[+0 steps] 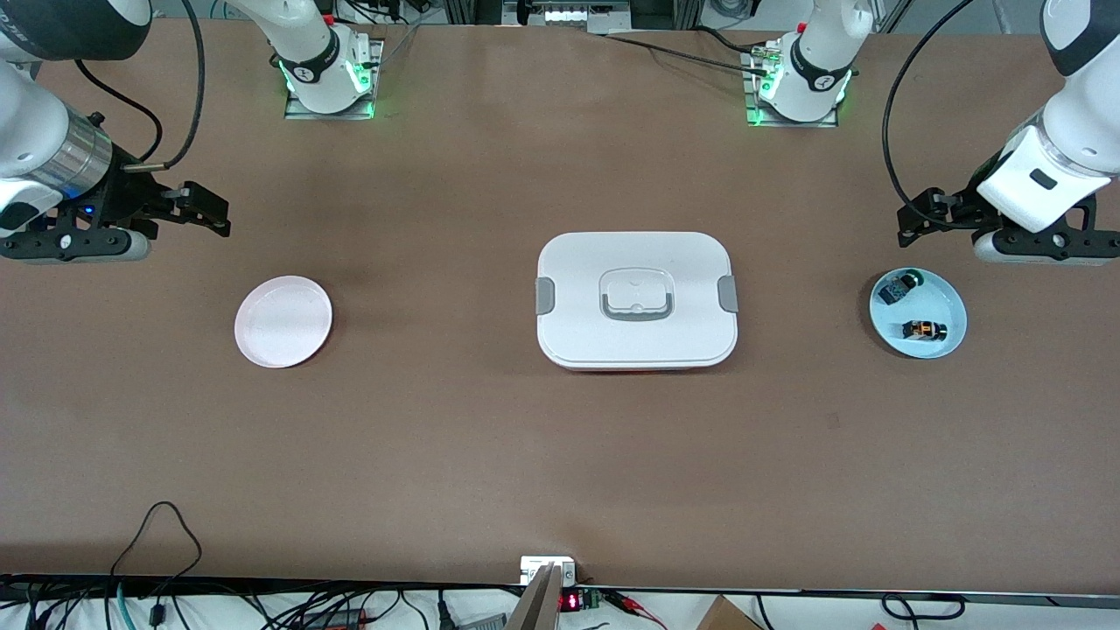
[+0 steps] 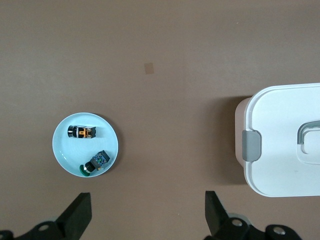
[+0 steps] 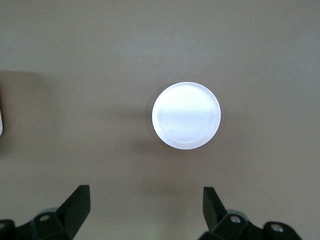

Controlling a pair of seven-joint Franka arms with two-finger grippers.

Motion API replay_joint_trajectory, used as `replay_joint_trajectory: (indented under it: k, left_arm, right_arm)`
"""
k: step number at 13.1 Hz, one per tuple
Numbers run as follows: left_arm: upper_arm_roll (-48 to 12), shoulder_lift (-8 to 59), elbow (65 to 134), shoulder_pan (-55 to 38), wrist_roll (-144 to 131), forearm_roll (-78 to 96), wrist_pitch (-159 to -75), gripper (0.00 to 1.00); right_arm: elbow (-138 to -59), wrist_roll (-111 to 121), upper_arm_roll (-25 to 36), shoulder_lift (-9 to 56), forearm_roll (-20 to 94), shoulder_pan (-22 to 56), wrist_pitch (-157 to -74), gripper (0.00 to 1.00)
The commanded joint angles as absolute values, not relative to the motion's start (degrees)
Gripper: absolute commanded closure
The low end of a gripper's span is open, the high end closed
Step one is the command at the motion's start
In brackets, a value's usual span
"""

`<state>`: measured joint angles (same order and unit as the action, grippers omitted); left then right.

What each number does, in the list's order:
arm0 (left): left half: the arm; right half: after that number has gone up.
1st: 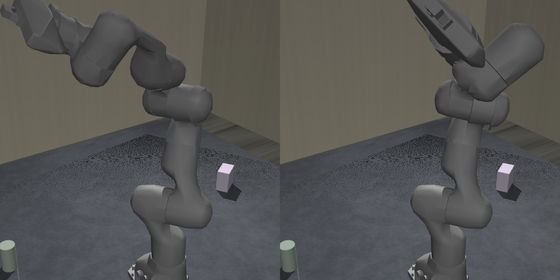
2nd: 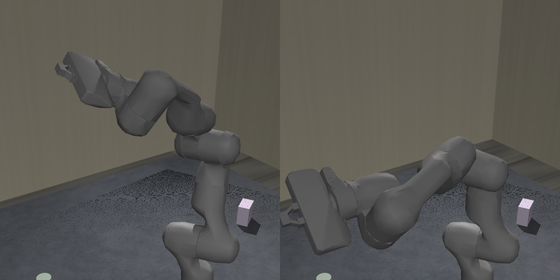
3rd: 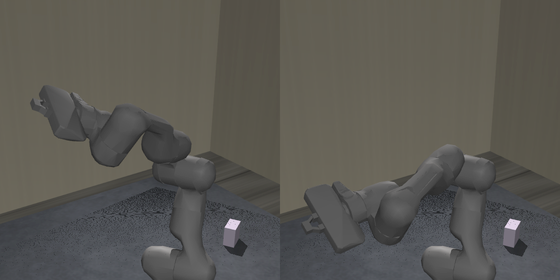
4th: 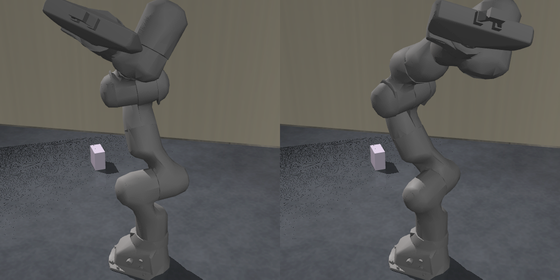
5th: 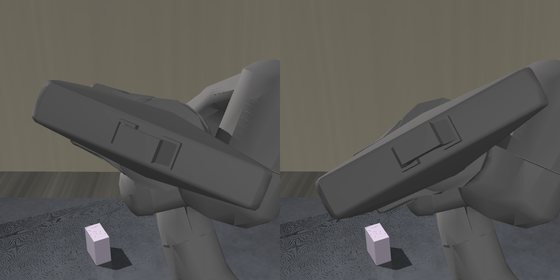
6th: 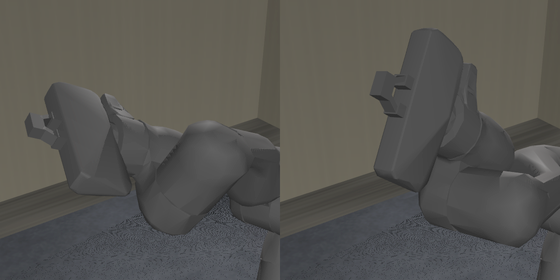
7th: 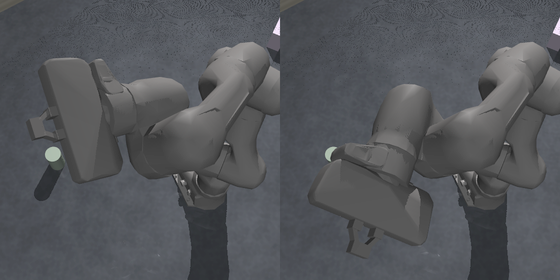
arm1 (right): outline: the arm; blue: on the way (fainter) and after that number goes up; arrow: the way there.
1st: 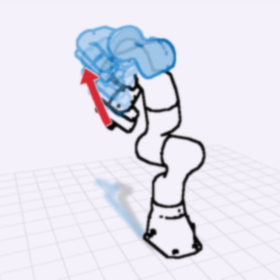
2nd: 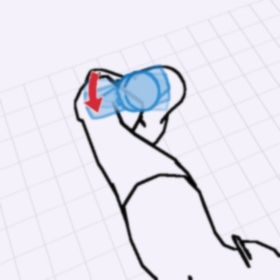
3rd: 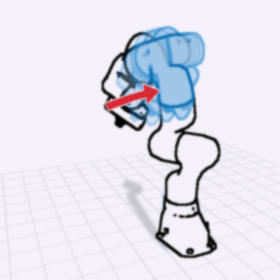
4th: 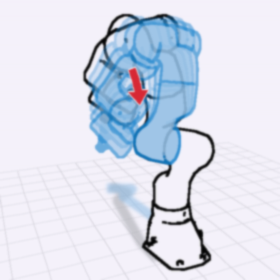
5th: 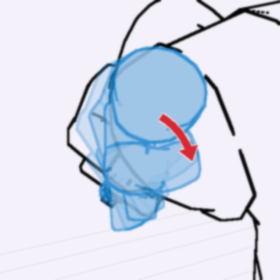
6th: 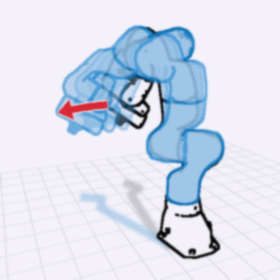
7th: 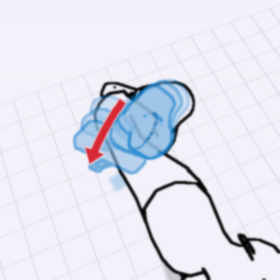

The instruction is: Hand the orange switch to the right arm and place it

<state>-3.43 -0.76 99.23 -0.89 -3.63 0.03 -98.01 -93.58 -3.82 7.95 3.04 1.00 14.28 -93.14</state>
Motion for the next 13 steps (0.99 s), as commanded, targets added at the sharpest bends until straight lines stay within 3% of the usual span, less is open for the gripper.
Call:
replay_joint_trajectory:
  k: [1, 11, 13]
  left_arm:
    - [-3.3, -0.8, 98.8, -0.4, -2.8, -0.4, -96.7, 0.00]
    - [-3.2, -0.4, 98.5, -0.4, -2.9, -0.4, -95.5, 0.00]
    - [-2.6, 2.4, 96.0, 0.0, -2.8, 0.1, -95.2, 0.00]
  right_arm:
    - [-92.9, -4.4, 7.7, 2.8, 1.8, 13.8, -93.1, 0.00]
    - [-92.8, -4.1, 7.9, 3.0, 1.8, 13.7, -94.1, 0.00]
    - [-92.8, -4.1, 7.9, 3.0, 1.8, 13.7, -94.1, 0.00]
